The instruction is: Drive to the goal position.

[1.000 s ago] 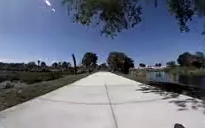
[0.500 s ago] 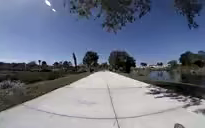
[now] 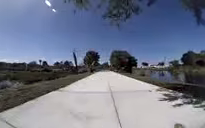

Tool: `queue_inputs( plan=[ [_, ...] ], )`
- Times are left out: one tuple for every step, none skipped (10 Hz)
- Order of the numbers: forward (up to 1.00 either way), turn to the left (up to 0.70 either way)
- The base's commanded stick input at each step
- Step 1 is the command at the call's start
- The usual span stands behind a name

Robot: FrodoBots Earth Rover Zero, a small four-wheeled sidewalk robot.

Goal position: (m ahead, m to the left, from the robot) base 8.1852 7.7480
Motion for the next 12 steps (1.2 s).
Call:
queue_inputs(
  plan=[
    [1.0,0.0],
    [1.0,0.0],
    [1.0,0.0],
    [1.0,0.0],
    [1.0,-0.06],
    [1.0,-0.17],
    [1.0,-0.39],
    [1.0,-0.3],
    [1.0,-0.18],
    [1.0,-0.01],
    [1.0,0.0],
    [1.0,0.0]
  ],
)
